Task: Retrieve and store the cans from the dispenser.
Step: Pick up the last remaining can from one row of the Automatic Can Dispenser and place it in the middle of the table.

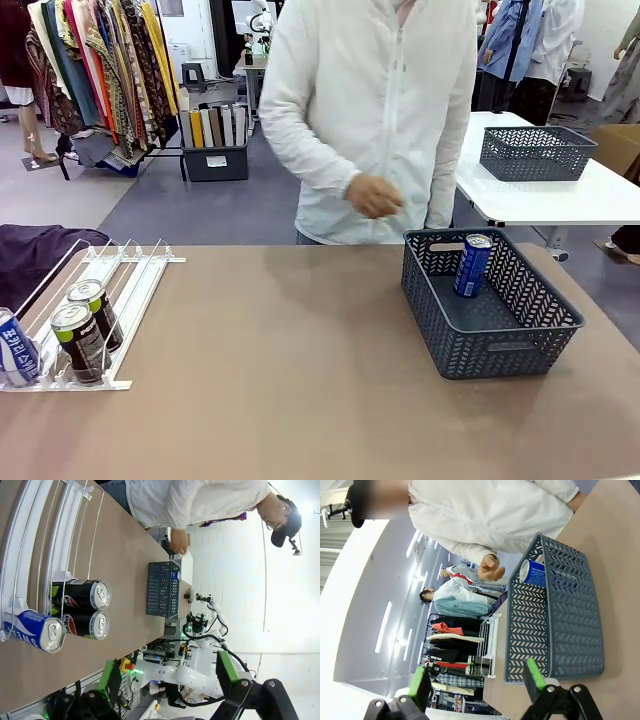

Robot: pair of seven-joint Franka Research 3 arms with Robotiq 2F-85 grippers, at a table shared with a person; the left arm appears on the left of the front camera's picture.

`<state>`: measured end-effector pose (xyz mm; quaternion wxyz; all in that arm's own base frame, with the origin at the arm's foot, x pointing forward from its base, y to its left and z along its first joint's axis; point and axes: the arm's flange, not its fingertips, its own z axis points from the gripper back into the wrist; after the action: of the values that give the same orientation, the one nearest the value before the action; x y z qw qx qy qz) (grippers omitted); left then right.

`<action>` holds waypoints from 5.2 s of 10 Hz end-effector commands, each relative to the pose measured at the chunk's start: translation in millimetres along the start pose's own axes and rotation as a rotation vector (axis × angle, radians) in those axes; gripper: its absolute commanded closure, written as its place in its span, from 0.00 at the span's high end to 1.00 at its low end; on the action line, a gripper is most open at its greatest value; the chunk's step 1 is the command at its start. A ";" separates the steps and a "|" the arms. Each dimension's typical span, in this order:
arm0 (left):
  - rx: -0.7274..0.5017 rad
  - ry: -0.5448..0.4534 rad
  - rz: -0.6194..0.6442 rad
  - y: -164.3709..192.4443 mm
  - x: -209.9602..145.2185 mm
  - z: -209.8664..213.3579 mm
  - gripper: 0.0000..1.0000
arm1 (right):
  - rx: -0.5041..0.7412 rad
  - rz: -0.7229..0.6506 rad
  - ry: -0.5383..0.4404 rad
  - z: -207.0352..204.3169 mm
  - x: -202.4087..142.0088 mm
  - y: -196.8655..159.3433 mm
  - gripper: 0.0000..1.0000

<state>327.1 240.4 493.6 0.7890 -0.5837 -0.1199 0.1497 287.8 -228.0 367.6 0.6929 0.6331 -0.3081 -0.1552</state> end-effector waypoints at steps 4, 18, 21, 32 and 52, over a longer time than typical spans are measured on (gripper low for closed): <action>0.434 0.016 -0.029 -17.6 -10.1 -39.3 1.00 | 0.001 -0.007 0.008 0.6 -1.1 4.3 1.00; 1.234 -0.018 -0.337 -40.1 -14.3 -158.0 1.00 | 0.001 -0.007 0.008 0.6 -1.1 4.3 1.00; 1.277 0.058 -0.340 -16.9 -24.9 -165.8 1.00 | 0.001 -0.007 0.008 0.6 -1.1 4.3 1.00; 1.230 0.168 -0.270 30.1 -10.3 -192.3 1.00 | 0.001 -0.007 0.008 0.6 -1.1 4.3 1.00; 1.209 -0.044 -0.425 -103.0 -69.8 -139.0 0.00 | 0.001 -0.007 0.008 0.6 -1.1 4.3 1.00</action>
<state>316.5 63.5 556.2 0.9874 -0.0016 -0.1517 0.0458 288.0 -227.7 367.7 0.6931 0.6332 -0.3078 -0.1547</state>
